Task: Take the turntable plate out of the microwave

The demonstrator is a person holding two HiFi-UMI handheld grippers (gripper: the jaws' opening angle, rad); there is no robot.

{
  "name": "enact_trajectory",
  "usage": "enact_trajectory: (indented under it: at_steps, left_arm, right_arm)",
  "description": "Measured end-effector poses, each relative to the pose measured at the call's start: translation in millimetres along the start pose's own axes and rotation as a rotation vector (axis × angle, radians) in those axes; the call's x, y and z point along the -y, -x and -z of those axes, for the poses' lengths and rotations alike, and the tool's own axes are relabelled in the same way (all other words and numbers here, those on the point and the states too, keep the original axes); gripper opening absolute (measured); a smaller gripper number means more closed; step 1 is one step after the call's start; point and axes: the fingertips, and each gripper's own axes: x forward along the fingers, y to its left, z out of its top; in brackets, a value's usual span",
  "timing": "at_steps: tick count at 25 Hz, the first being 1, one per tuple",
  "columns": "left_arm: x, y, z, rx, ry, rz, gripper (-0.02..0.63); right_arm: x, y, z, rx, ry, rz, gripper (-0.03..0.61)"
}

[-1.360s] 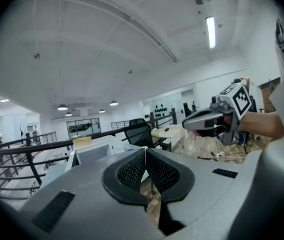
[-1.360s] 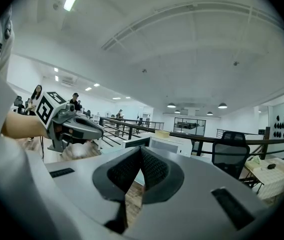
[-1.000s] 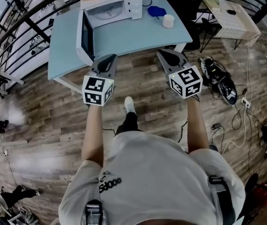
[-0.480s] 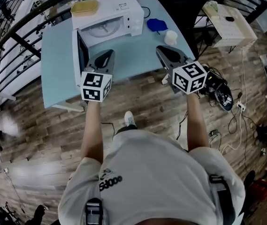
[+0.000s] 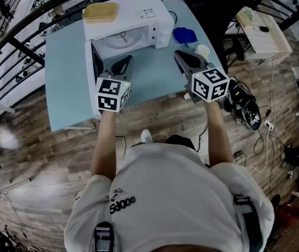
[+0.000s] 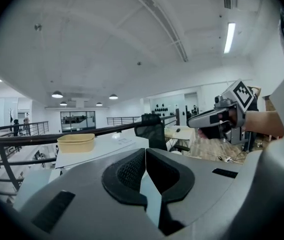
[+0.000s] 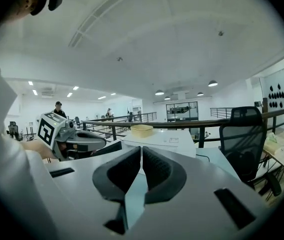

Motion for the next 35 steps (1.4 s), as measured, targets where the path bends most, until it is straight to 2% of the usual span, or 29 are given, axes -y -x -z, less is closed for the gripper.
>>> enact_trajectory:
  at_steps: [4,9,18,22,26,28,31,33,35]
  left_arm:
    - [-13,-13,18,-0.04,0.02,-0.006,0.018]
    - [-33,-33,38,-0.085,0.065,-0.058,0.018]
    - [-82,-79,72,-0.177,0.18,-0.258,0.02]
    - [-104,-98,87,-0.206,0.256,-0.393,0.02]
    - [-115,-119,101,-0.234,0.318,-0.484,0.02]
    - [-120,-122,105,-0.238,0.346,-0.521,0.02]
    - [-126,-122,115,-0.218,0.415,-0.556,0.02]
    - [-129,-124,127,-0.198,0.475,-0.558,0.021]
    - [-134,-129,138,-0.166,0.55,-0.547,0.021]
  right_arm:
    - [2,-33,10,-0.034,-0.012,-0.033,0.003]
    - [13,-74,21,-0.054,-0.035,-0.106,0.003]
    - [45,-155,40,-0.119,0.02,-0.336,0.003]
    - [56,-186,57,-0.161,0.008,-0.445,0.003]
    - [67,-209,71,-0.194,-0.008,-0.527,0.003]
    - [65,-217,76,-0.217,0.002,-0.575,0.003]
    - [54,-226,90,-0.252,0.071,-0.637,0.003]
    - [46,-233,102,-0.256,0.12,-0.643,0.003]
    - [43,-246,112,-0.273,0.147,-0.612,0.003]
